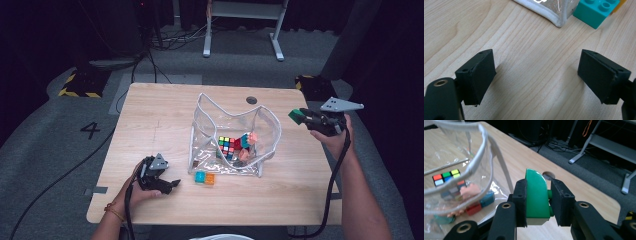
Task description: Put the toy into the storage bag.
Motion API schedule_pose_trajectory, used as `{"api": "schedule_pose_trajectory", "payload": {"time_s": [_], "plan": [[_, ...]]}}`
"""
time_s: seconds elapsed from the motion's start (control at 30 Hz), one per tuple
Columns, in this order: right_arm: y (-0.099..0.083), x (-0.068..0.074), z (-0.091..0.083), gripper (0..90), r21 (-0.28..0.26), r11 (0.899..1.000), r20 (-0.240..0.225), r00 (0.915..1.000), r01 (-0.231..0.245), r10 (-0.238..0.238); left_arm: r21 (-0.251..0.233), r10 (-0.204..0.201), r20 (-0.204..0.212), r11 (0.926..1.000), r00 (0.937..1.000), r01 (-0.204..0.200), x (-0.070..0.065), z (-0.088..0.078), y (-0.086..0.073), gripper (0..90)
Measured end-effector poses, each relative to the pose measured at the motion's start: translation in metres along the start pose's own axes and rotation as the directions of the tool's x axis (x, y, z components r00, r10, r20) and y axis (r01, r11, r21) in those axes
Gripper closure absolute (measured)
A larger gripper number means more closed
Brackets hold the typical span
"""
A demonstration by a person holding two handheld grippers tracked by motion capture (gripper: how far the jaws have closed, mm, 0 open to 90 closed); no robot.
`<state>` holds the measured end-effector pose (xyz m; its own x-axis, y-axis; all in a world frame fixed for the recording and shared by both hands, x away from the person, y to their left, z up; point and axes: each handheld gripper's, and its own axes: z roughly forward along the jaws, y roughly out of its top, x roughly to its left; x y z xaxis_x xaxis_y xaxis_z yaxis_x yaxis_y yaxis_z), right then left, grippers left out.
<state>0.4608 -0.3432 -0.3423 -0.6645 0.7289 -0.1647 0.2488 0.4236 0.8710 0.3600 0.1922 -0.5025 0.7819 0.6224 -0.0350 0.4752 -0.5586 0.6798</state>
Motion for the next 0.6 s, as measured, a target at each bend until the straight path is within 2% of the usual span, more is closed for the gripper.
{"api": "schedule_pose_trajectory", "payload": {"time_s": [0.1,0.33,0.37,0.6], "plan": [[0.009,-0.001,0.001,67.6,0.0,1.0,0.001,1.0,0.004,-0.004,0.0,0.001,0.0,1.0,1.0,-0.001,0.0,0.0,0.0,14.7],[0.042,0.005,0.008,67.6,0.018,0.998,0.008,0.9981,0.061,-0.062,0.0,0.001,-0.001,1.0,1.0,-0.001,0.0,0.0,0.0,14.7],[0.042,0.005,0.008,67.6,0.018,0.998,0.008,0.9981,0.061,-0.062,0.0,0.0,0.001,1.0,1.0,0.0,0.0,0.0,0.0,14.7],[0.066,0.014,0.013,67.6,0.001,0.997,-0.028,0.9963,0.081,-0.081,0.0,0.001,-0.001,1.0,1.0,-0.001,0.0,0.0,0.0,14.7]]}}
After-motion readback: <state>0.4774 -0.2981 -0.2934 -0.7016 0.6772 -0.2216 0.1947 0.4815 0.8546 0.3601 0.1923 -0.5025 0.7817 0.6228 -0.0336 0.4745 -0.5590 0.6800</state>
